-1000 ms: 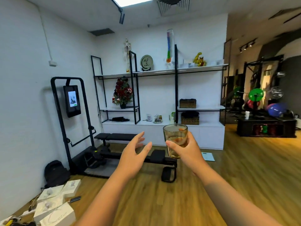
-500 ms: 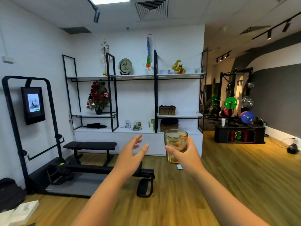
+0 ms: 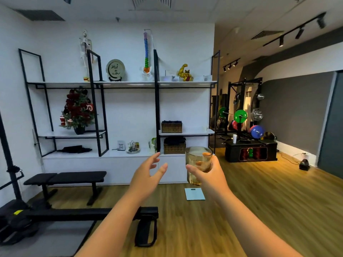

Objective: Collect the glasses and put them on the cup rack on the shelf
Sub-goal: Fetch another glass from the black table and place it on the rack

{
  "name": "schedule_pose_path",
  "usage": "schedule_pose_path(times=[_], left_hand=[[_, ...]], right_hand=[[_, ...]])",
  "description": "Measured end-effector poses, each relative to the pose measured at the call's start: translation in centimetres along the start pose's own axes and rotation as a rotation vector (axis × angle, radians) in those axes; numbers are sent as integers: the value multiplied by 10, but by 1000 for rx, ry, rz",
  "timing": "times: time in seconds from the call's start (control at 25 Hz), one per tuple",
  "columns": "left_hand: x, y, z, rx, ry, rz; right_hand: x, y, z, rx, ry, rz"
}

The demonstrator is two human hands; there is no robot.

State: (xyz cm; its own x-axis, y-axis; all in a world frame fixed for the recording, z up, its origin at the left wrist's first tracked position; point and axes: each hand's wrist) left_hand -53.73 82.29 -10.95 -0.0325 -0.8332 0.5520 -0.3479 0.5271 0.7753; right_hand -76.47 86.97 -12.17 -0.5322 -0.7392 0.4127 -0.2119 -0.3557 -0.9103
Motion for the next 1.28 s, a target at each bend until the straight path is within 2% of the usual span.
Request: schedule_pose_path(times=[0.36,0.8,0.96,1.28], left_hand=[[149,-87,82,2,-44,16],[376,-185,241,11,19,-9],[444,-223,278,-1,42,-23],[591,-334,332,-30,50,-61]], right_hand=[[152,82,65,4,34,28],[422,199,118,-9,-37,-25],[502,238,146,10,-40,-15],[640,328,243,13,-65,36]])
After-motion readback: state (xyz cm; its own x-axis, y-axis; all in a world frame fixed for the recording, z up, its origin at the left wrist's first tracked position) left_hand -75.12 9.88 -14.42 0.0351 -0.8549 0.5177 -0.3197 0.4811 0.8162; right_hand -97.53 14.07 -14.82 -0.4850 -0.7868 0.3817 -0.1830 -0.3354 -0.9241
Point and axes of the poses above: each hand's wrist, its own x-axis towards the middle knuckle, its own z-axis out of the palm, y = z × x, and after that the axes turned 12 degrees about y, right-handed
